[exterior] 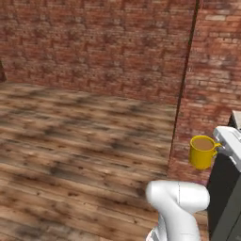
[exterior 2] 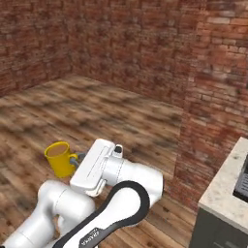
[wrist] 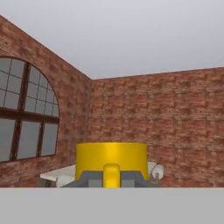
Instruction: Pick up the brewed coffee from the coffee machine and place it next to the breakfast plate on the dining counter.
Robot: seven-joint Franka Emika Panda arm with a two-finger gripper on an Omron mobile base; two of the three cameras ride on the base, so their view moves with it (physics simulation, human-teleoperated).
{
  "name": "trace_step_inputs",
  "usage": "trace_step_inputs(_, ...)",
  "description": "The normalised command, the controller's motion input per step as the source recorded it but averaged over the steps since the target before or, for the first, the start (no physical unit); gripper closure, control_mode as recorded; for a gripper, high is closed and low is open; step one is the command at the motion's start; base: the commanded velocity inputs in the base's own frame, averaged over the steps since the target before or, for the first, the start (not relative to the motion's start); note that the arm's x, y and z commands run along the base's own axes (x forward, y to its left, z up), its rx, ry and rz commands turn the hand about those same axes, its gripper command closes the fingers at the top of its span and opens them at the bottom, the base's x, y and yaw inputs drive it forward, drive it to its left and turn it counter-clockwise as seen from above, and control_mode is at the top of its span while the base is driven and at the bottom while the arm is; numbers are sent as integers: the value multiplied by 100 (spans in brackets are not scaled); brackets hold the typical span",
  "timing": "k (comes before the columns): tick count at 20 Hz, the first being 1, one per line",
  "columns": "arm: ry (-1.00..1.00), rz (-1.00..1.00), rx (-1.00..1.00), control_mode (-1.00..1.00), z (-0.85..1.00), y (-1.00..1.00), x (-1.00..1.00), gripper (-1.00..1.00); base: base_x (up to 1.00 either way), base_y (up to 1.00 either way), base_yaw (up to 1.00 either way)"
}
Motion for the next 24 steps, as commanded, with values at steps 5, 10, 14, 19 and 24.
trace_step_inputs(5, 0, 0, 0, 100, 0, 0, 0, 100, 69, 45, 52)
trace_step_inputs(10, 0, 0, 0, 100, 0, 0, 0, 100, 83, 29, 50)
trace_step_inputs(14, 0, 0, 0, 100, 0, 0, 0, 100, 100, 1, 39)
trace_step_inputs(19, 0, 0, 0, 100, 0, 0, 0, 100, 100, -30, 31)
trace_step_inputs(24, 0, 0, 0, 100, 0, 0, 0, 100, 100, -27, 33)
